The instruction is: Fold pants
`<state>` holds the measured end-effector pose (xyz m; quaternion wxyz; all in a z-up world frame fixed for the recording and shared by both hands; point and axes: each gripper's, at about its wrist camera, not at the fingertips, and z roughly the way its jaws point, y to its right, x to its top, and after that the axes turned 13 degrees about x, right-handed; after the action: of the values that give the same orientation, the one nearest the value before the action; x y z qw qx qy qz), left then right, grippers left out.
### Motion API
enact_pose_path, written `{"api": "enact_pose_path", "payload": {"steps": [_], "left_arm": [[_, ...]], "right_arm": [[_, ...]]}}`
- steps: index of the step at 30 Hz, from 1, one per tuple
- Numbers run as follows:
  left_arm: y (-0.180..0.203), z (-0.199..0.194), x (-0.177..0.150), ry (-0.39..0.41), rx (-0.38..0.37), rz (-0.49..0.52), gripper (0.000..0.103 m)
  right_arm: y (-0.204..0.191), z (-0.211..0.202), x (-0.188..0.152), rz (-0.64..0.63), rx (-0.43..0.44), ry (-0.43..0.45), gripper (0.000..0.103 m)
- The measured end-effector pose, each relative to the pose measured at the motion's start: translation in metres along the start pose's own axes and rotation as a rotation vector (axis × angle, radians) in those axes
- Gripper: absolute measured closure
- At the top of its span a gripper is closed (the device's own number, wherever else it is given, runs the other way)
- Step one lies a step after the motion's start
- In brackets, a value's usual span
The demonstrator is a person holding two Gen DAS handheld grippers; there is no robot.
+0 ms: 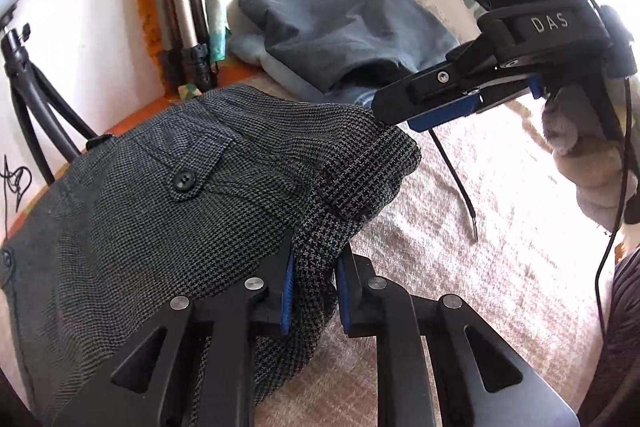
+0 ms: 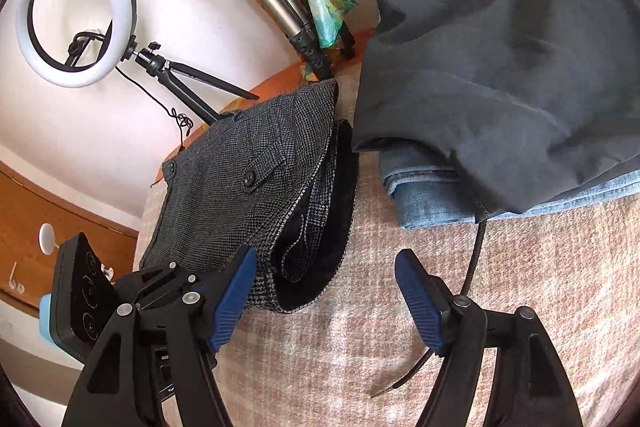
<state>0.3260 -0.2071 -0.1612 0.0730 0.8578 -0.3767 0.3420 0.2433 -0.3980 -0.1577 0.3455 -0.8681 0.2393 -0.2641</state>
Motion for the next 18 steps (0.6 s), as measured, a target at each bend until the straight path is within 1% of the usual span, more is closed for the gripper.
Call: {"api": "enact_pose_path", "payload": {"steps": [2,3,5,6,8,10,13,14,15,16,17,18], "left_arm": [[-0.006,-0.003,-0.001,0.008,-0.015,-0.034,0.088],[-0.006,-0.004,-0.002,0.01,-0.016,-0.033,0.088],[-0.003,-0.004,-0.003,0.012,-0.023,-0.021,0.088],[-0.001,-0.003,-0.003,0.011,-0.022,-0.012,0.088],[0.001,-0.002,-0.004,0.014,-0.019,0.002,0.088],[0.001,-0.001,-0.004,0.017,-0.022,0.003,0.088],[0.0,0.0,-0.006,0.007,-0.026,-0.002,0.088],[0.0,-0.001,-0.007,-0.001,-0.025,-0.004,0.088],[-0.002,0.0,-0.006,-0.014,-0.026,-0.01,0.086],[-0.003,-0.003,-0.007,-0.026,-0.035,-0.018,0.083],[-0.006,-0.008,-0.007,-0.026,-0.045,-0.034,0.083],[-0.01,-0.015,-0.007,-0.021,-0.061,-0.052,0.082]], "right_arm": [[0.002,0.002,0.003,0.048,0.039,0.014,0.017],[0.002,0.005,0.005,0.064,0.052,0.016,0.017],[0.001,0.014,0.008,0.09,0.055,0.012,0.017],[0.001,0.019,0.01,0.104,0.052,0.002,0.014],[0.005,0.031,0.011,0.148,0.079,-0.018,0.014],[0.012,0.041,0.011,0.212,0.125,-0.018,0.014],[0.018,0.056,0.013,0.244,0.128,-0.004,0.016],[0.021,0.063,0.014,0.258,0.137,-0.008,0.019],[0.024,0.069,0.014,0.274,0.152,-0.016,0.025],[0.025,0.074,0.014,0.274,0.164,-0.006,0.028],[0.022,0.076,0.014,0.26,0.155,0.009,0.042],[0.02,0.079,0.015,0.25,0.142,0.004,0.057]]}}
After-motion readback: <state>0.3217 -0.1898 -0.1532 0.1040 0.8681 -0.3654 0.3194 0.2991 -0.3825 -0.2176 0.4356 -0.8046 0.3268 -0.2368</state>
